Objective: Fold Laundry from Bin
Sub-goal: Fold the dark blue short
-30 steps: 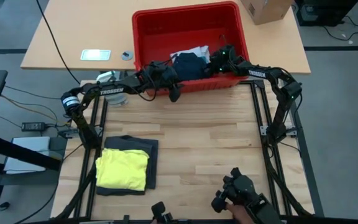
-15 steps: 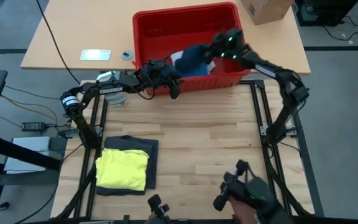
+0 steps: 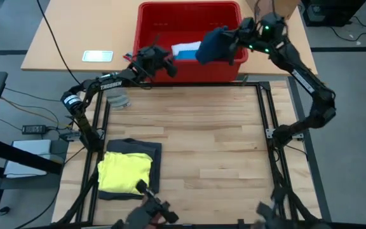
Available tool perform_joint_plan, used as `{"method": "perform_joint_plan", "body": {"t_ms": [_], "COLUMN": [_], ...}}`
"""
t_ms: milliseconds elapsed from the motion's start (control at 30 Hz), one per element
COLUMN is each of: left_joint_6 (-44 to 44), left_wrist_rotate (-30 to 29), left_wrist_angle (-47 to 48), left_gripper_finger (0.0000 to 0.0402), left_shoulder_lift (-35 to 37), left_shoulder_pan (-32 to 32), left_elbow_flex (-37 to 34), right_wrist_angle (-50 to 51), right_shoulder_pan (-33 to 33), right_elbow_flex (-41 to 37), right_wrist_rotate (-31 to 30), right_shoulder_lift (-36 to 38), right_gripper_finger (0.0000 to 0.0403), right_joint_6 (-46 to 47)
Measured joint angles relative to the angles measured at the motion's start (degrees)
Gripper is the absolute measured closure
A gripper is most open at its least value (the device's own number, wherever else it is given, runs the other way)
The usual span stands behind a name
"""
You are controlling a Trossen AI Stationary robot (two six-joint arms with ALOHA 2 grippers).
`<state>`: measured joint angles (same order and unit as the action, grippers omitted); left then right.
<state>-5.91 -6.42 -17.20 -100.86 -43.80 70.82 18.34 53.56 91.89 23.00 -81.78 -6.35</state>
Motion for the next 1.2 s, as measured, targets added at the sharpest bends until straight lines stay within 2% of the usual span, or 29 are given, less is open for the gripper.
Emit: {"method": "perform_joint_plan", "body": {"t_ms": [100,267,367,433,500,633,733,900,1067,1200], "left_joint_6": [1.27,4.39,6.80,8.40,9.86,11.16,11.52,18.51,23.74,26.05], "left_wrist_rotate": [-0.59,0.25,4.81,8.87,11.29,11.97,11.97,12.09,11.94,9.60], "left_wrist_angle": [-3.44,-3.05,-0.71,1.68,7.48,25.45,34.53,43.99,56.00,64.23], "left_gripper_finger": [0.0259,0.0259,0.0259,0.0259,0.0259,0.0259,0.0258,0.0258,0.0258,0.0258], "left_shoulder_lift": [-0.23,-0.32,-0.56,-0.46,-0.23,-0.26,-0.21,-0.21,-0.02,0.18], "left_shoulder_pan": [-2.96,-5.28,-4.48,-3.09,-1.26,3.01,6.02,9.17,12.29,16.81], "left_elbow_flex": [-0.01,1.90,5.24,8.45,12.30,20.53,25.22,32.21,41.53,42.15], "right_wrist_angle": [5.63,19.51,26.25,27.56,27.51,23.52,16.80,5.23,5.22,4.67], "right_shoulder_pan": [-1.26,-3.69,-5.97,-7.63,-9.03,-11.38,-13.18,-14.71,-17.06,-19.94], "right_elbow_flex": [0.09,-0.41,-4.17,-8.46,-13.35,-23.21,-28.93,-30.88,-29.34,-35.94], "right_wrist_rotate": [2.70,7.19,6.85,2.51,-1.33,-0.54,0.31,-0.21,3.07,5.51], "right_shoulder_lift": [3.31,6.29,7.15,7.65,8.13,9.42,9.71,9.75,9.91,9.75], "right_gripper_finger": [0.0396,0.0396,0.0396,0.0396,0.0396,0.0396,0.0396,0.0396,0.0395,0.0375], "right_joint_6": [-0.75,-1.39,-2.06,0.26,4.41,9.77,11.58,11.76,9.09,9.13]}}
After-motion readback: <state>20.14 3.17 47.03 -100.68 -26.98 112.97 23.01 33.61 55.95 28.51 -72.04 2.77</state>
